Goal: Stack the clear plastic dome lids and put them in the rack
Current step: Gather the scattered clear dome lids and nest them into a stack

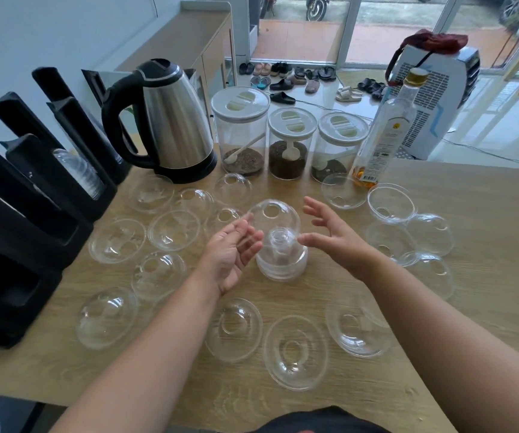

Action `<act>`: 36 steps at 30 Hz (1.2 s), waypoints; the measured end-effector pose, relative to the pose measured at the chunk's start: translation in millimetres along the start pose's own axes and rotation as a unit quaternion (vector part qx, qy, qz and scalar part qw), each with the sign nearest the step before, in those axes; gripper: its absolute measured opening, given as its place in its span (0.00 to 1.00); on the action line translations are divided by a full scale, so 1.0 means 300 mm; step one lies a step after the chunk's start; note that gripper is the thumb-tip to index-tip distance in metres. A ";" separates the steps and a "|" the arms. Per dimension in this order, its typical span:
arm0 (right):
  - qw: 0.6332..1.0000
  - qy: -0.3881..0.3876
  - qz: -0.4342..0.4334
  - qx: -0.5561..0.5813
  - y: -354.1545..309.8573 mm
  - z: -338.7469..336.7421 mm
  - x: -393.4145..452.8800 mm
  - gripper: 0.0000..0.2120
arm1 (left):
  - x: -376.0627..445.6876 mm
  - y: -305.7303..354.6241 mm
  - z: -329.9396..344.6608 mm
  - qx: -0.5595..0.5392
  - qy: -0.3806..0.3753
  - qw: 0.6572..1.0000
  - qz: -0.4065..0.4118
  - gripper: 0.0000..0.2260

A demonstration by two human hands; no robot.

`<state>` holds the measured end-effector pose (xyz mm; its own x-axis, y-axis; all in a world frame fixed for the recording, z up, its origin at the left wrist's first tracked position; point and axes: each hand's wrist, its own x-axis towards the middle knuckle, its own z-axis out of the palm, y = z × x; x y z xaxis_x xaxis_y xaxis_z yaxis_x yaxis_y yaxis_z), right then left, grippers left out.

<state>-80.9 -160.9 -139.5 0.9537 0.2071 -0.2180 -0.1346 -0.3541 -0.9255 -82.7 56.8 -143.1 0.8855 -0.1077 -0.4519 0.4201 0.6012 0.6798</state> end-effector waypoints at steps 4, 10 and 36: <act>1.000 -0.003 0.007 -0.028 0.016 -0.040 0.006 0.35 | 0.023 -0.030 0.011 0.100 0.050 0.994 -0.010 0.06; 0.925 0.170 0.025 -0.338 0.039 -0.135 0.113 0.28 | 0.028 -0.052 0.005 0.382 0.115 0.914 0.069 0.06; 0.879 0.022 0.104 0.465 0.019 -0.003 -0.044 0.19 | 0.040 -0.157 -0.001 0.571 -0.035 0.780 0.253 0.59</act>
<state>-94.0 -166.3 -141.7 0.8887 0.1840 -0.4199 -0.4502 0.5231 -0.7236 -92.0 27.4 -180.7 0.9871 -0.1529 0.0469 -0.1199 -0.5130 0.8500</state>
